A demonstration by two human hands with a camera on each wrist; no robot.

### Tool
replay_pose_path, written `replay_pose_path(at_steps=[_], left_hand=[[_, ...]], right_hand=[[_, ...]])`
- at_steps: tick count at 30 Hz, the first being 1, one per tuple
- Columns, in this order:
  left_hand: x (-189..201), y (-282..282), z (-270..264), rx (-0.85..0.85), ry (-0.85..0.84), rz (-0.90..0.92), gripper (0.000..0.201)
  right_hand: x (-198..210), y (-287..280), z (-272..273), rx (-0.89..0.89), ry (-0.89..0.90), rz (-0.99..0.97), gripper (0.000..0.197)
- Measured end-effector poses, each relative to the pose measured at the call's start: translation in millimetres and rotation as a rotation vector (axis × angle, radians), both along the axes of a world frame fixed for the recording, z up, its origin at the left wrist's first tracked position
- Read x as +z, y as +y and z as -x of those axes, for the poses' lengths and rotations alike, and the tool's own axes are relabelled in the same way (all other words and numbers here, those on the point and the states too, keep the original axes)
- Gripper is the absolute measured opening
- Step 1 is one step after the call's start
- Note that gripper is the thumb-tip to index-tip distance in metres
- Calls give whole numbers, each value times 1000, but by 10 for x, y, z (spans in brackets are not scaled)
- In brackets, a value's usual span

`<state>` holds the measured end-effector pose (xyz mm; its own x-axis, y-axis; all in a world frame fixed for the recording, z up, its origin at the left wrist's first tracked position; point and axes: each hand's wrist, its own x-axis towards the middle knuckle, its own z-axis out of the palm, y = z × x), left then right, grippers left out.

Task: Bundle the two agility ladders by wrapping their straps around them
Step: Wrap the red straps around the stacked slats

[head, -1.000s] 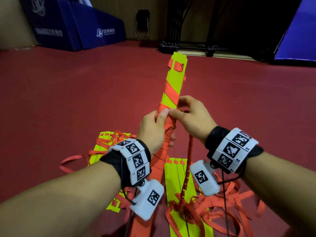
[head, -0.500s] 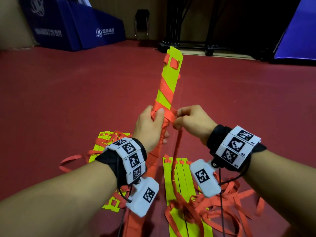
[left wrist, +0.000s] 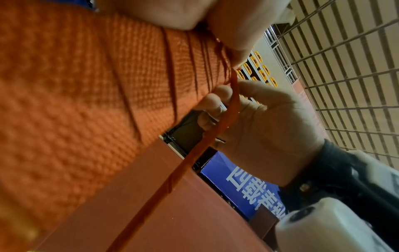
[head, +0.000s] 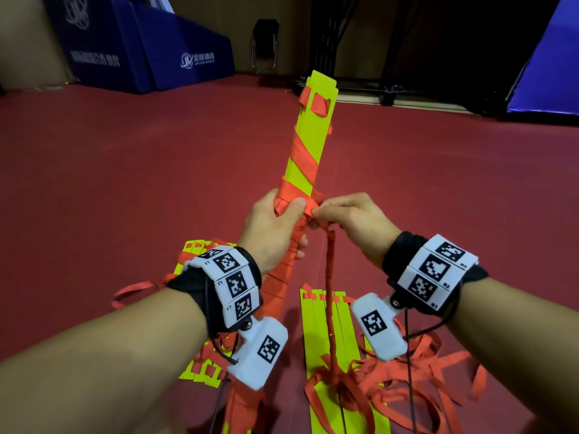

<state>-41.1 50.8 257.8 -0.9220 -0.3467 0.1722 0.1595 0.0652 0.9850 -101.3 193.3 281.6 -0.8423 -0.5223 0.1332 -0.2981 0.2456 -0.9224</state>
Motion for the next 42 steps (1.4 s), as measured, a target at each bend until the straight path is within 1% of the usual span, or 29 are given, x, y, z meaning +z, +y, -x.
replay_pose_path(at_steps=[3,6,8,10,11,12,13,14,15,16,18,21,22,24,26,29,31,34,36,38,42], left_hand=[[39,-7,-28,2,-15,-43,13],[114,0,-69,-56,-40,-138,18],[152,17,-91,-99,-57,-220,23],[169,30,-105,-115,-60,-264,27],[170,29,-110,-117,-55,-274,28],[173,28,-113,-120,-43,-279,29],[179,23,-117,-123,-29,-282,30],[179,19,-116,-121,-16,-281,32],[185,22,-122,-121,-8,-282,34],[191,26,-126,-119,-4,-284,36],[183,39,-117,-120,-19,-291,36],[150,76,-106,-112,-36,-234,23],[143,96,-107,-100,-40,-201,22],[128,125,-99,-89,-54,-176,20],[137,140,-96,-110,-75,-220,19],[130,170,-114,-185,-113,-282,29],[112,205,-133,-210,-137,-260,34],[52,222,-107,-149,-119,-202,24],[35,187,-72,-95,-112,-184,22],[22,139,-41,-55,-118,-169,22],[32,111,-34,-47,-109,-154,23]], right_hand=[[-38,25,38,59,40,24,29],[-43,64,90,19,143,17,24],[-58,76,133,-34,235,7,16],[-57,78,158,-43,253,29,4],[-53,84,165,-32,260,30,11],[-52,89,172,-9,265,25,14],[-45,92,171,16,273,20,9],[-40,92,156,40,276,17,10],[-43,94,144,60,281,18,17],[-52,90,139,78,274,29,22],[-49,78,112,112,257,77,22],[-24,70,73,157,230,156,19],[-30,69,73,160,231,164,19],[-56,76,90,145,239,149,17],[-76,71,101,105,245,141,20],[-87,44,101,10,274,144,25],[-97,23,96,-27,308,108,25],[-90,0,80,-24,293,17,21],[-67,-18,64,21,240,9,15],[-37,-30,42,41,179,15,15],[-15,-49,28,-50,120,3,19]])
